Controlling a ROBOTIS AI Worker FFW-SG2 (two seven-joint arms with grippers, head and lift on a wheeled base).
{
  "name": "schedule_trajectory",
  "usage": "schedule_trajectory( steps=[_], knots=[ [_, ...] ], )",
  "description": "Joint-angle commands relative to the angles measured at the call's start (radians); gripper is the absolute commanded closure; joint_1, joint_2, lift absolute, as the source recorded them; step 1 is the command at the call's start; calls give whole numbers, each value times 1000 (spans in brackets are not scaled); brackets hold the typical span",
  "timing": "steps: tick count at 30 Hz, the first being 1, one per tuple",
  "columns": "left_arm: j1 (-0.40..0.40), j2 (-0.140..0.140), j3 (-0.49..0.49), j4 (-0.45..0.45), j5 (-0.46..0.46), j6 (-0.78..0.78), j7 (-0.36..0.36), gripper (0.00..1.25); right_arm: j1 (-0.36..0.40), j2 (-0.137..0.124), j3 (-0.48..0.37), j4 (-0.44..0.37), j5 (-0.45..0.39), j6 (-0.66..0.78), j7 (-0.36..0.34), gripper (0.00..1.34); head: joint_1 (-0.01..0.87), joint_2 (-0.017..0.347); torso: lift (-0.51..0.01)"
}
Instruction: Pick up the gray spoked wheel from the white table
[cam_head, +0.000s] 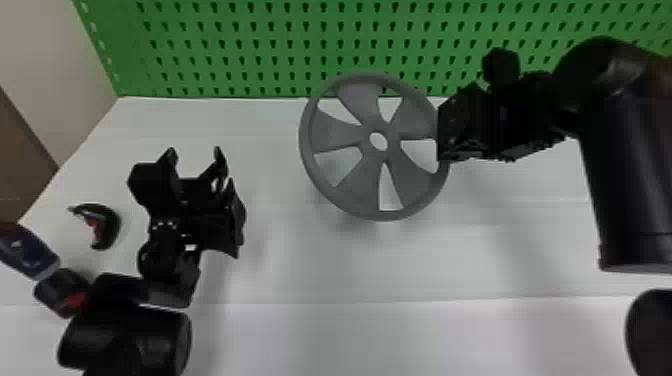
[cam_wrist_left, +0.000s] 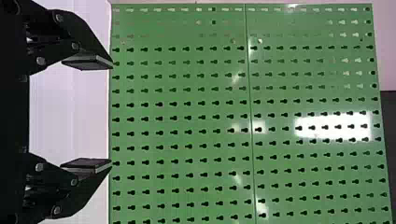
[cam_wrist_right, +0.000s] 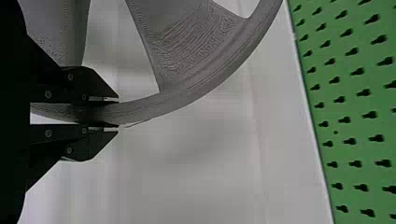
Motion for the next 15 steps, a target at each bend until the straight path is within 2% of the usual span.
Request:
schedule_trajectory(
  steps=[1,7,10,15],
  knots=[
    [3,0,4,-5,6,-6,0,501,61,12,-47,-75,-23,-90,0,1096,770,44,-98],
    [5,0,9,-10,7,-9,0,501,148,24,-41,-152,-21,-246,1,1096,770,44,-98],
    [5,0,11,-11,10,-14,0,501,185,23,-10,-179,-5,-354,3,1092,770,44,-98],
    [0,-2,6,-11,13,-20,0,501,252,18,44,-193,68,-598,60,1090,770,44,-98]
  ],
)
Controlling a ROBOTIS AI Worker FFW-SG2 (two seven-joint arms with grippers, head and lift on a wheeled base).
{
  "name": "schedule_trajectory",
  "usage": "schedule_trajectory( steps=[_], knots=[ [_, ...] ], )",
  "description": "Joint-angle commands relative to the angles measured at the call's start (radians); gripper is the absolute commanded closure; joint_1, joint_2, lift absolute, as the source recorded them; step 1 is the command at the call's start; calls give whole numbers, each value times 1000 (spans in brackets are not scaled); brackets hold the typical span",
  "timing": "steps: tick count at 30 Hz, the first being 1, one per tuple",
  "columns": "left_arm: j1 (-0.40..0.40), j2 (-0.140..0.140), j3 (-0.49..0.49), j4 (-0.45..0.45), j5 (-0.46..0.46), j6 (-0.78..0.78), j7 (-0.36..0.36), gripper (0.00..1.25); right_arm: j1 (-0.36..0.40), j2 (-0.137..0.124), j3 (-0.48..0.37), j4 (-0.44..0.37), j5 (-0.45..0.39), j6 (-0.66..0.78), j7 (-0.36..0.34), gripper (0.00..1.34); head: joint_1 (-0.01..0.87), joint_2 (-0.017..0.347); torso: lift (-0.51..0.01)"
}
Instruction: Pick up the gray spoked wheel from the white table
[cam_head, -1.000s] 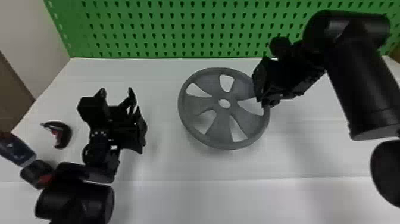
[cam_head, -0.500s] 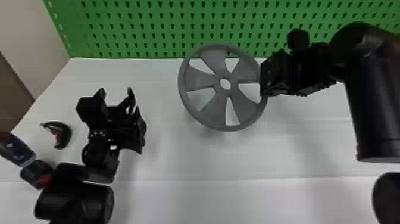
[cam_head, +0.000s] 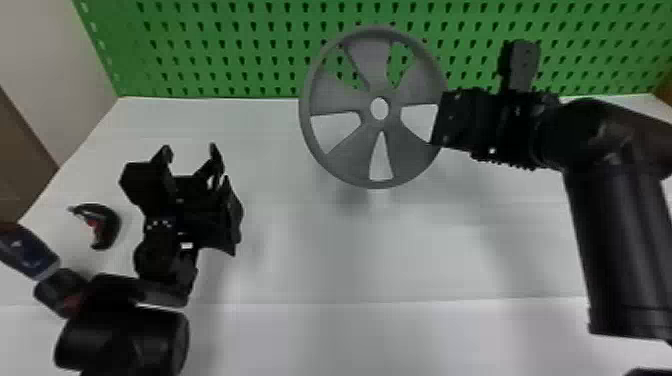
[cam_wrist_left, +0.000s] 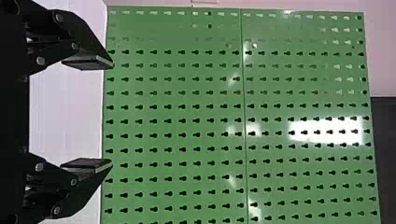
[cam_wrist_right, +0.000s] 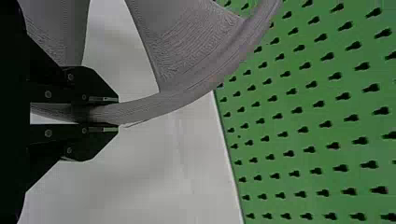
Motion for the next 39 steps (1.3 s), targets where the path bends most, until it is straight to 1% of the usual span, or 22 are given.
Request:
schedule_trajectory(
  steps=[1,5,6,13,16,18,20,24,26,30,33,36,39],
  knots=[
    [-7,-2,-5,0,3,-4,-1,501,68,3,36,-9,83,-229,46,1090,770,44,-98],
    [-6,-2,-3,-3,7,-12,0,501,116,28,19,-9,181,-345,89,1090,770,44,-98],
    [-6,-2,-3,-5,9,-12,0,501,128,29,19,-9,193,-382,94,1090,770,44,-98],
    [-1,-2,-5,-12,22,-13,0,501,208,37,22,16,252,-624,95,1092,770,44,-98],
    [3,-2,-6,-17,29,-13,-1,501,234,40,32,54,268,-766,98,1092,770,44,-98],
    [5,-2,-10,-17,33,-13,-1,501,248,40,36,68,275,-821,100,1092,770,44,-98],
    [6,-2,-14,-17,44,-13,-1,501,265,43,42,82,296,-910,100,1092,770,44,-98],
    [13,-2,-14,-17,73,-13,-5,498,292,54,42,91,333,-999,100,1095,770,44,-98],
    [16,-2,-6,-15,79,-8,-32,496,308,61,38,100,342,-1049,100,1095,770,44,-98],
    [13,-2,9,-17,104,28,-104,496,332,82,9,105,379,-1083,100,1096,770,44,-98],
    [8,-2,17,-17,115,50,-147,492,346,82,-4,105,394,-1086,98,1096,770,44,-98],
    [3,-2,35,-17,121,73,-207,492,360,82,-11,105,410,-1085,92,1096,770,44,-98],
    [0,-2,38,-17,119,79,-228,496,372,82,-30,97,417,-1062,67,1096,770,44,-98]
  ],
)
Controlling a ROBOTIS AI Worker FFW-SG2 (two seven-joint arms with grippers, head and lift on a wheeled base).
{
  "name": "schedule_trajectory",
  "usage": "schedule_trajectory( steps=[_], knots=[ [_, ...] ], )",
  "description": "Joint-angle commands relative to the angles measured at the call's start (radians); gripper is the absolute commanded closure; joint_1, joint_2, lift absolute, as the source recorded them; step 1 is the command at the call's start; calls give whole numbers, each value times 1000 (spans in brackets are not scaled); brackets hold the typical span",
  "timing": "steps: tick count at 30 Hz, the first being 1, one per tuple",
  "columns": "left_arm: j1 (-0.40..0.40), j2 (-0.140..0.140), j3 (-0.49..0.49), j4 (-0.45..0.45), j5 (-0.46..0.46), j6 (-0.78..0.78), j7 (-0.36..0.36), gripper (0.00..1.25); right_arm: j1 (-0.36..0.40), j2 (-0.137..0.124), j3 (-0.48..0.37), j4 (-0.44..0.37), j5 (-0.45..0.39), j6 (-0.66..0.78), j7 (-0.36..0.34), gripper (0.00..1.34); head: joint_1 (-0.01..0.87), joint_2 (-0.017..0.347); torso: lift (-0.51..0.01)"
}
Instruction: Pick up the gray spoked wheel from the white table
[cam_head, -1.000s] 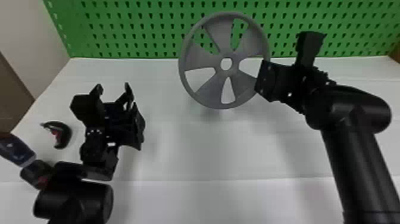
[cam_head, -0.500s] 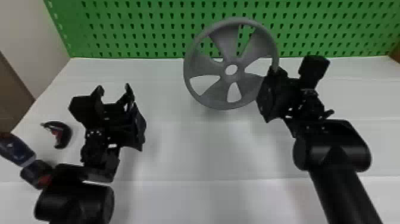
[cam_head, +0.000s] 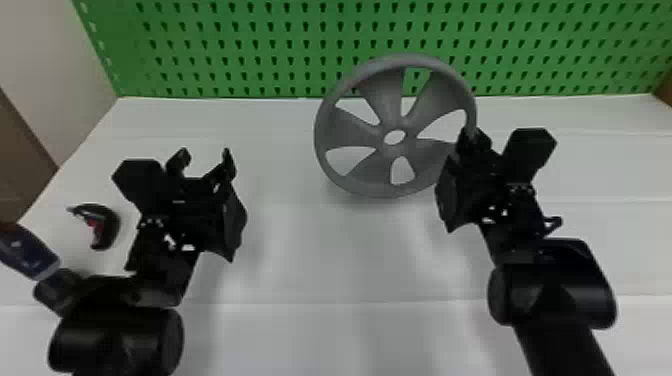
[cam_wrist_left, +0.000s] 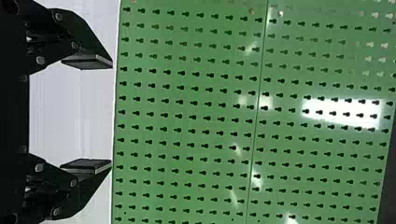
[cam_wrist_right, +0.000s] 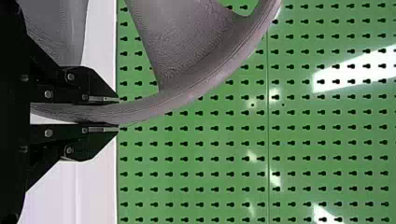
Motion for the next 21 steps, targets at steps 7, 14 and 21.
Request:
schedule_trajectory(
  steps=[7,14,21],
  knots=[
    [-4,0,9,2,-3,22,-12,496,27,1,-28,-21,25,23,-23,1096,770,44,-98],
    [-6,0,10,2,-8,25,-12,496,23,1,-27,-23,28,15,-23,1096,770,44,-98],
    [-9,0,12,2,-6,31,-12,496,22,1,-27,-26,33,3,-23,1095,770,44,-98]
  ],
)
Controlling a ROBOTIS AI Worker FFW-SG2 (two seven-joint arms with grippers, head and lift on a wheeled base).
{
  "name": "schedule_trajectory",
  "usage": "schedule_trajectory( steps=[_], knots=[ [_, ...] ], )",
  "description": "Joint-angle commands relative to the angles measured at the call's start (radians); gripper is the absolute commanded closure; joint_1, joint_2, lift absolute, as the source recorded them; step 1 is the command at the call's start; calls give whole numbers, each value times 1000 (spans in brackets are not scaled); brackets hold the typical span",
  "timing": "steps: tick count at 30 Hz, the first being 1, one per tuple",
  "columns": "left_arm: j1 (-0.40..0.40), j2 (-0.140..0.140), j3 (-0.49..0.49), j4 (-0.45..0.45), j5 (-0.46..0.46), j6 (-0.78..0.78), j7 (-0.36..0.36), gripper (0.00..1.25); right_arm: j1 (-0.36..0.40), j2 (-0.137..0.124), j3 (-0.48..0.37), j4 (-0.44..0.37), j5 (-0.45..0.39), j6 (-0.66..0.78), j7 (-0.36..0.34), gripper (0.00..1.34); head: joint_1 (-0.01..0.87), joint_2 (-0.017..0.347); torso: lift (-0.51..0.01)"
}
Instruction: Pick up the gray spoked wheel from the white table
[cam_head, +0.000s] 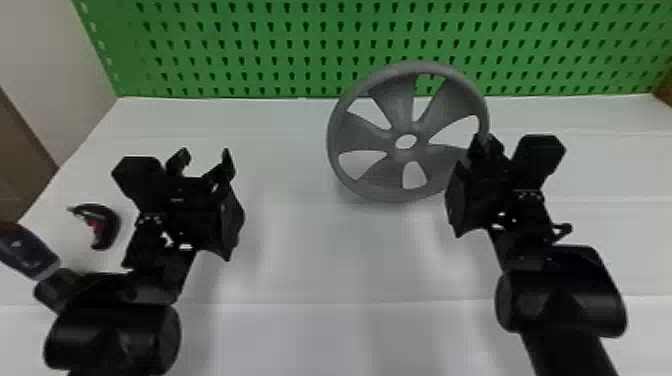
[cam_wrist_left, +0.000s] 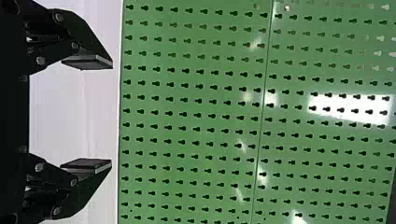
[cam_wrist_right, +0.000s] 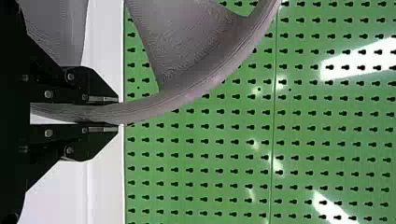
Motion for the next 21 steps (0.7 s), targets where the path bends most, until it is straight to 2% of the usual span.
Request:
schedule_trajectory(
  steps=[1,21],
  knots=[
    [-3,0,1,0,1,4,0,496,-1,1,-1,-1,1,-4,0,1095,770,44,-98],
    [-3,0,1,3,1,4,0,496,-2,1,16,-1,-4,-10,0,1095,770,44,-98]
  ],
)
